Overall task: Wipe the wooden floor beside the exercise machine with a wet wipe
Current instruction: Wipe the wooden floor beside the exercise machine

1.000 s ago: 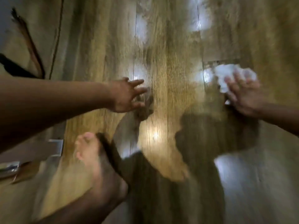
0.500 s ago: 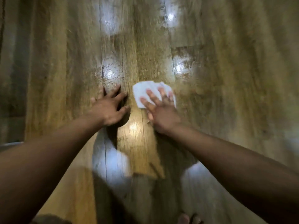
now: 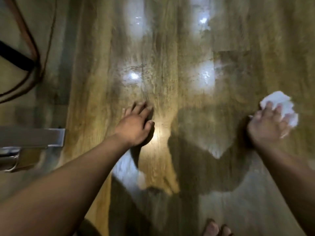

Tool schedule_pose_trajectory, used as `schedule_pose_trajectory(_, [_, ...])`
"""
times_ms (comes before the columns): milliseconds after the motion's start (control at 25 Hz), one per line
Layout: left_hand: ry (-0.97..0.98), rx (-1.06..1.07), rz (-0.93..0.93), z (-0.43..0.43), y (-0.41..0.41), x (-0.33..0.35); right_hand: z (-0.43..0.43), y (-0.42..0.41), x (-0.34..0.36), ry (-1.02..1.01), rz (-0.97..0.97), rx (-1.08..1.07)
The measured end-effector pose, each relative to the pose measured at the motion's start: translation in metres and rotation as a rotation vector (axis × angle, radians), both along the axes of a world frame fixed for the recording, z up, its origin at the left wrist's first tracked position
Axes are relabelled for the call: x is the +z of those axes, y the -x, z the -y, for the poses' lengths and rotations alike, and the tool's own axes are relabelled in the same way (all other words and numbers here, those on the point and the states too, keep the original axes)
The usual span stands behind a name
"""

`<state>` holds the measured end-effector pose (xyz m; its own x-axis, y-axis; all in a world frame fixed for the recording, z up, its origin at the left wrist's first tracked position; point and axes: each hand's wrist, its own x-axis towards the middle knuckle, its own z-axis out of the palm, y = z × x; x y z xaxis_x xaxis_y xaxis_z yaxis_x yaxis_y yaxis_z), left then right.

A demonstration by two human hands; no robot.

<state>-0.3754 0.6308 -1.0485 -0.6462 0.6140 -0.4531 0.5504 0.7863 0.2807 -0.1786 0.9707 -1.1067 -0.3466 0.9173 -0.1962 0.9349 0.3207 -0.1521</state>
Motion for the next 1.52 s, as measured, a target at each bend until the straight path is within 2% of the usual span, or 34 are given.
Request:
schedule_pose_trajectory(80, [-0.033,0.064,-0.031,0.022,0.000,0.007,0.112,0.063,0.000,-0.006,-0.097,0.400])
schedule_pose_trajectory(160, [-0.065,0.116,-0.061,0.048,-0.015,0.011,0.211,0.105,-0.002,0.046,-0.114,0.789])
schedule_pose_trajectory(240, [-0.107,0.210,-0.084,0.071,-0.027,0.009,0.269,0.147,0.004,0.116,-0.090,1.048])
schedule_pose_trajectory(320, [-0.149,0.385,-0.072,0.093,-0.030,0.004,0.303,0.177,0.007,0.123,0.009,1.405])
schedule_pose_trajectory(400, [-0.145,0.520,-0.077,0.112,-0.034,-0.002,0.298,0.198,0.001,0.132,0.020,1.798])
schedule_pose_trajectory(480, [-0.047,0.578,-0.026,0.120,-0.036,-0.005,0.264,0.234,-0.001,0.084,0.018,2.024])
schedule_pose_trajectory(520, [0.018,0.595,0.015,0.122,-0.038,-0.009,0.248,0.257,0.000,0.015,0.019,2.019])
schedule_pose_trajectory(600, [0.104,0.566,0.076,0.122,-0.035,-0.011,0.217,0.308,0.003,-0.036,-0.002,1.710])
schedule_pose_trajectory(680, [0.055,0.589,0.071,0.124,-0.023,-0.006,0.210,0.345,0.008,0.037,-0.023,1.368])
schedule_pose_trajectory(720, [0.018,0.635,0.068,0.127,-0.015,0.000,0.226,0.346,0.013,0.058,0.006,1.309])
schedule_pose_trajectory(760, [-0.010,0.681,0.055,0.129,-0.007,0.006,0.246,0.333,0.013,0.058,0.024,1.353])
schedule_pose_trajectory(800, [-0.032,0.704,0.006,0.128,0.002,0.011,0.267,0.314,0.007,0.032,0.036,1.514])
schedule_pose_trajectory(880, [-0.033,0.672,-0.053,0.119,0.024,0.014,0.287,0.258,0.001,0.038,0.084,1.972])
schedule_pose_trajectory(920, [-0.056,0.628,-0.060,0.111,0.040,0.015,0.277,0.249,-0.001,0.040,0.034,2.140])
schedule_pose_trajectory(960, [-0.088,0.575,-0.062,0.101,0.056,0.012,0.252,0.259,-0.003,0.020,-0.045,2.184])
schedule_pose_trajectory(1000, [-0.113,0.530,-0.072,0.089,0.073,0.009,0.218,0.282,-0.005,-0.025,-0.094,2.061])
schedule_pose_trajectory(1040, [-0.116,0.487,-0.076,0.075,0.088,0.007,0.178,0.307,-0.011,-0.043,-0.138,1.831])
schedule_pose_trajectory(1120, [-0.084,0.405,-0.096,0.045,0.114,-0.003,0.104,0.347,-0.005,-0.031,-0.118,1.443])
schedule_pose_trajectory(1160, [-0.076,0.366,-0.116,0.030,0.127,-0.011,0.082,0.362,-0.005,-0.034,-0.089,1.350])
schedule_pose_trajectory(1360, [-0.074,0.290,-0.200,-0.038,0.197,-0.045,0.074,0.414,0.000,0.045,0.042,1.243])
schedule_pose_trajectory(1520, [0.018,0.233,-0.278,-0.052,0.215,-0.057,0.060,0.455,0.003,0.110,0.140,1.169])
